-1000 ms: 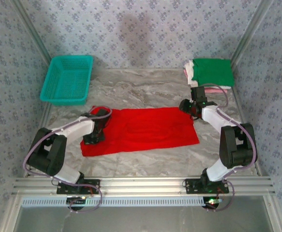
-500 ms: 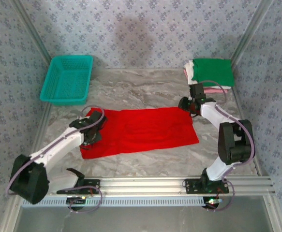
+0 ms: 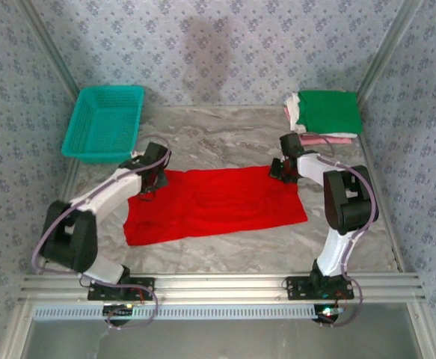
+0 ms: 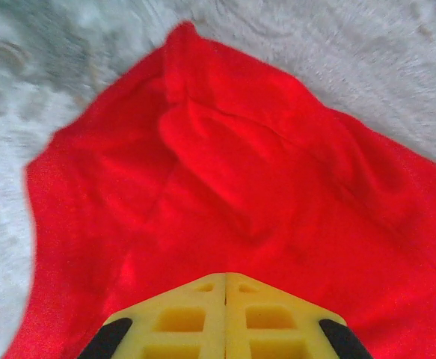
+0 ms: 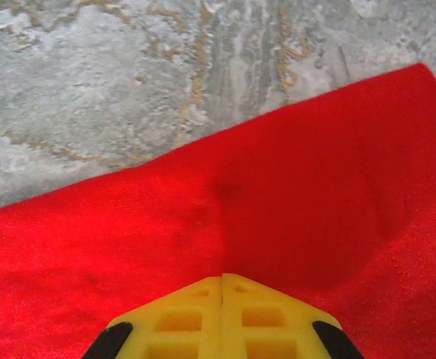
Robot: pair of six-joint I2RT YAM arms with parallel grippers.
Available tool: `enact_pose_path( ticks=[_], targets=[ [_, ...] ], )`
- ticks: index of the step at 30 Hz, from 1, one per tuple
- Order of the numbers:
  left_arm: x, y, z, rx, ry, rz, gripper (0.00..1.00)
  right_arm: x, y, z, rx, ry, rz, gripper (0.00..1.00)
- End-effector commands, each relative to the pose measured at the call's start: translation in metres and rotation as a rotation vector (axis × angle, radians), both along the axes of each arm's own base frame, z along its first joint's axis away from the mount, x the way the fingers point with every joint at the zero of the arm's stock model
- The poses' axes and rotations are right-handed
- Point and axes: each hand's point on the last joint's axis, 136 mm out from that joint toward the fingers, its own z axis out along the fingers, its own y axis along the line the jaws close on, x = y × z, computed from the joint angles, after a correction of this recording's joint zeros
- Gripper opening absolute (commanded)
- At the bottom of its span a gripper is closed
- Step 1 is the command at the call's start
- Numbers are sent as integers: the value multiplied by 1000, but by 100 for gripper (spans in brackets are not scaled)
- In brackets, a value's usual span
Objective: Fold and stack the t-shirts
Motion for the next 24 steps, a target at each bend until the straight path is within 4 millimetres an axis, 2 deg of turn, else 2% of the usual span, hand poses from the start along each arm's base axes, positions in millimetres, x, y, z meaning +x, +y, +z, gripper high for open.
enact_pose_path(
  ticks=[1,8,11,14,17,20,24],
  targets=[
    [24,-16,-13,-84,-23,10,5,-3,-7,-3,26,29,-64,0],
    [35,-11,-53,-91,13,87,5,-19,-26,-19,65,70,-154,0],
    [45,-16,-67,-101,28,73,5,-30,-31,-22,71,69,-178,0],
    [64,-28,-80,-102,71,30,5,-46,-34,-22,84,75,-226,0],
    [95,-48,-85,-115,82,-33,6,-69,-33,-22,105,95,-264,0],
    [135,-78,-83,-151,56,-112,6,-94,-22,-23,141,112,-277,0],
    [195,-125,-68,-175,14,-252,8,-133,11,-25,151,152,-210,0]
  ],
)
